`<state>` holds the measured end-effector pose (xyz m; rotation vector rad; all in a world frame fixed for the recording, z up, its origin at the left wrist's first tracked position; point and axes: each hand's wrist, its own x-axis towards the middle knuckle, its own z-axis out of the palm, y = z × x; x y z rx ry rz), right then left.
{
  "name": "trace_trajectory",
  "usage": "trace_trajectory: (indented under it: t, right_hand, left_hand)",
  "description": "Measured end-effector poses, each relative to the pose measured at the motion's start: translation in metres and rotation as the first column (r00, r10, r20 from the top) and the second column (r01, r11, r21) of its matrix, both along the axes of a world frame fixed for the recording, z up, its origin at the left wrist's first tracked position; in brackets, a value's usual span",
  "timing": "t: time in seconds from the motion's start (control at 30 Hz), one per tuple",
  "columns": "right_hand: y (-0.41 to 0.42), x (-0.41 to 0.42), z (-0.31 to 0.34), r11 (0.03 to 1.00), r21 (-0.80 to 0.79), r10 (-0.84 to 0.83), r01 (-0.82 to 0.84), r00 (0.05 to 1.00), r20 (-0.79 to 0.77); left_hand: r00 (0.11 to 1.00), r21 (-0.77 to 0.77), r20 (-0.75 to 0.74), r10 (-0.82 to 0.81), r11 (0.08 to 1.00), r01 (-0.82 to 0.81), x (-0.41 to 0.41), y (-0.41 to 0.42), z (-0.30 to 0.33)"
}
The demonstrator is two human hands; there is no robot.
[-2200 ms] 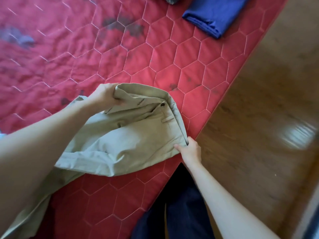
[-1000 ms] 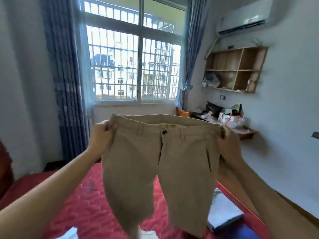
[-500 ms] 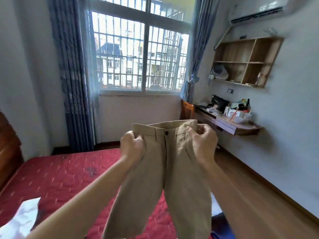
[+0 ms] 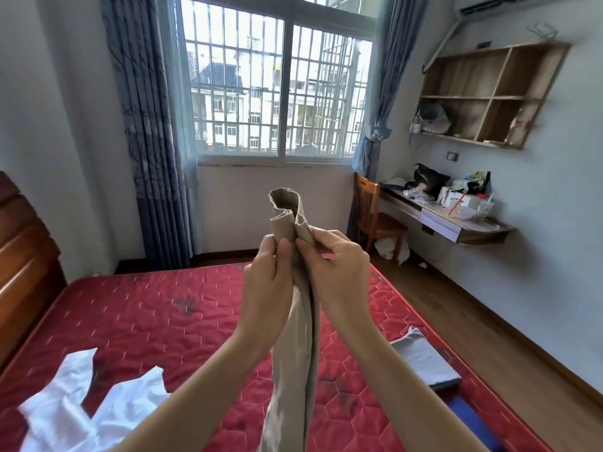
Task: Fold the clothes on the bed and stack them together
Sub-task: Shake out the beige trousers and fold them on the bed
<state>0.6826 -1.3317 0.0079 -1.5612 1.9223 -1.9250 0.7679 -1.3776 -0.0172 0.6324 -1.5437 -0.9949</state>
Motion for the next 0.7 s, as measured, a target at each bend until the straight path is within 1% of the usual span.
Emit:
trace_trajectory:
  t: [0.1, 0.2, 0.3, 0.4, 0.47, 0.53, 0.57, 0.63, 0.7]
  right_hand:
    - [-0.001, 0.007, -0.004, 0.993, 0.036, 0.106, -0.113, 0.983, 0.153]
    - [-0.003, 0.009, -0.006, 0.977, 0.018, 0.196, -0.211, 0.933, 0.300]
    - [-0.004, 0.010, -0.004, 0.977, -0.026, 0.207, -0.212, 0.907, 0.366]
    - [-0.004, 0.012, -0.003, 0.988, -0.060, 0.156, -0.144, 0.921, 0.358]
    - [-0.005, 0.014, -0.002, 0.990, -0.063, 0.142, -0.128, 0.933, 0.332]
    - [-0.006, 0.015, -0.002, 0.991, -0.006, 0.131, -0.135, 0.950, 0.283]
    - [-0.008, 0.015, -0.003, 0.989, 0.044, 0.129, -0.144, 0.961, 0.245]
    - [-0.007, 0.012, -0.007, 0.969, 0.162, 0.152, -0.187, 0.967, 0.205]
    - [-0.002, 0.006, -0.009, 0.923, 0.231, 0.252, -0.308, 0.937, 0.241]
  left_hand:
    - [0.992, -0.122, 0.123, 0.032, 0.992, -0.017, 0.011, 0.002, -0.011]
    - [0.981, -0.163, 0.189, 0.049, 0.986, -0.018, 0.020, -0.001, -0.027]
    - [0.970, -0.238, 0.238, 0.040, 0.971, 0.019, 0.024, 0.000, -0.031]
    - [0.968, -0.285, 0.251, 0.024, 0.957, 0.050, 0.023, 0.004, -0.032]
    - [0.975, -0.253, 0.218, -0.050, 0.962, 0.106, 0.020, 0.007, -0.033]
    - [0.980, -0.148, 0.148, -0.132, 0.977, 0.154, 0.019, 0.007, -0.034]
    - [0.986, -0.096, 0.106, -0.128, 0.986, 0.138, 0.019, 0.006, -0.035]
    - [0.997, -0.024, 0.055, -0.061, 0.998, 0.062, 0.020, 0.001, -0.036]
    - [0.999, -0.007, 0.033, -0.030, 1.000, 0.030, 0.021, -0.004, -0.038]
